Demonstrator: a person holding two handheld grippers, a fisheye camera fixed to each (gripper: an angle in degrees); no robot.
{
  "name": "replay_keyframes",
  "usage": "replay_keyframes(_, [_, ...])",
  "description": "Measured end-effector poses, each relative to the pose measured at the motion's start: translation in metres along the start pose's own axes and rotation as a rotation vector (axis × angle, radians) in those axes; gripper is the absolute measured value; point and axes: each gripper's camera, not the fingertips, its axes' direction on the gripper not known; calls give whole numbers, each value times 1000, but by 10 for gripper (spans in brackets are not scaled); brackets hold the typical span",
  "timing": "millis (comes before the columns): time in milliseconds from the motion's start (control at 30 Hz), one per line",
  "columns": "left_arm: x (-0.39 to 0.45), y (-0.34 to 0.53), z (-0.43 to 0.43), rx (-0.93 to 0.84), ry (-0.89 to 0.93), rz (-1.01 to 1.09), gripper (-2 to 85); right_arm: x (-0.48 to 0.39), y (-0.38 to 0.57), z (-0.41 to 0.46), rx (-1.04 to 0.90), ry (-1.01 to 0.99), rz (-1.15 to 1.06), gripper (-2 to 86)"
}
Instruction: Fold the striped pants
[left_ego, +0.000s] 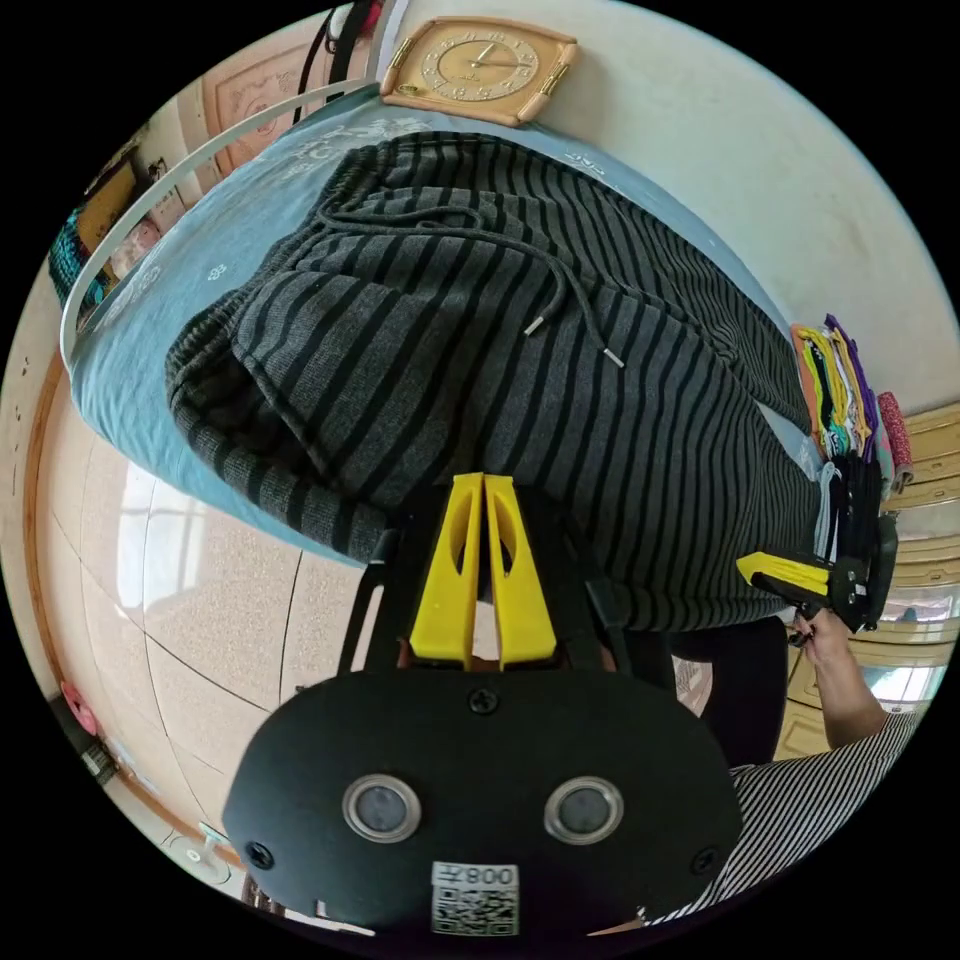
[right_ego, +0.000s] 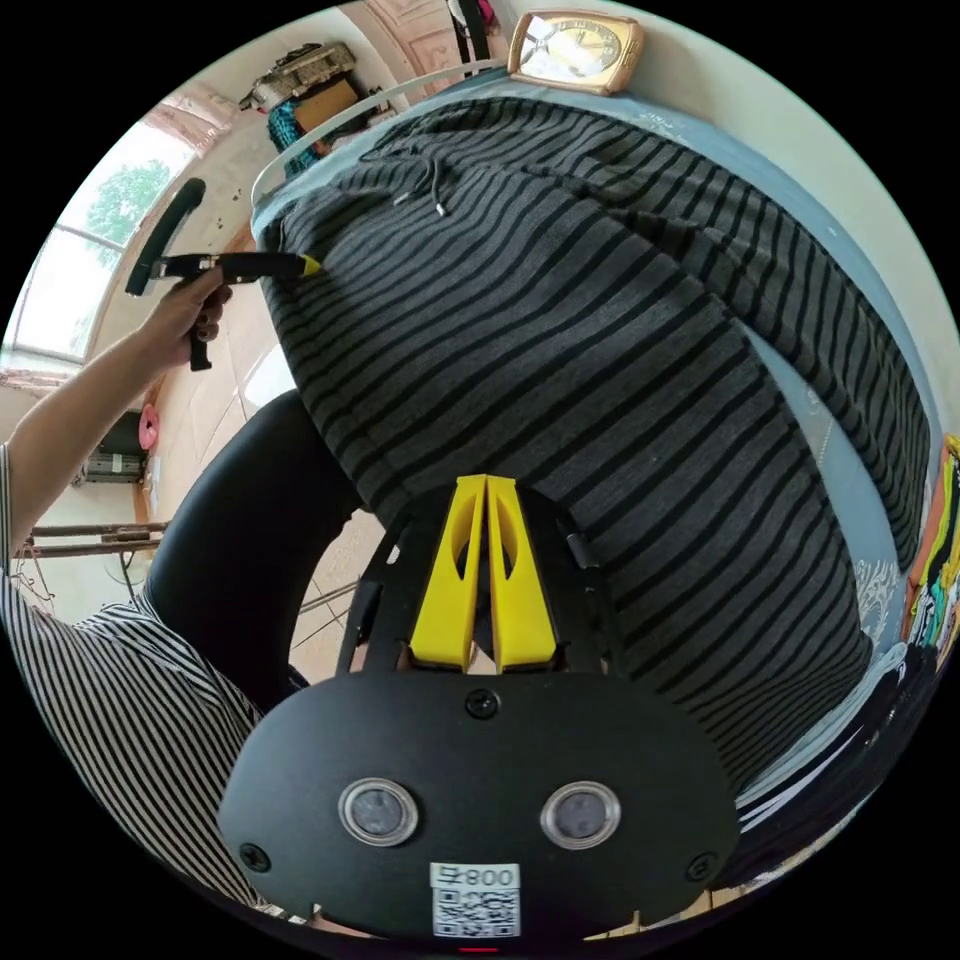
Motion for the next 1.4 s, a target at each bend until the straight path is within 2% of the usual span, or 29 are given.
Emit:
replay_keyframes(67, [-1,-3,-3,-18,-14,6,3,-2,8,11,39,44,17,1])
replay_keyframes(200, [0,-12,-11,-79,-59,26,3,11,2,12,6,11,47,1])
replay_keyframes(467, [6,-10,-25,-39,-184,71,2,12,6,19,23,97,38,3])
replay_keyframes(633, [-7,-14,-46,-32,-110,126,3,34,13,13,21,5,78,2])
replay_keyframes(733, [-22,-21,-79,105,41,185,3,53,13,-3,15,-25,67,1])
replay_keyframes(800, [-38,-43,-103,200,89,206,3,69,9,-21,83,-34,68,1])
replay_keyframes(1000, [-76,-135,-129,279,35,156,3,129,-55,-52,218,-58,66,2])
replay_keyframes(1133, [-86,-186,-132,259,-6,142,3,143,-112,-55,268,-66,4,2])
replay_keyframes(1233, [-91,-217,-122,241,-55,118,3,138,-147,-28,221,-51,-49,2])
replay_keyframes(1300, [-96,-235,-93,106,-112,88,4,136,-163,7,123,-38,-54,2])
replay_keyframes(1333, [-97,-237,-83,66,-129,95,4,137,-164,17,142,-32,-40,2])
replay_keyframes(1400, [-97,-232,-83,155,-131,97,5,137,-159,16,172,-45,-44,1])
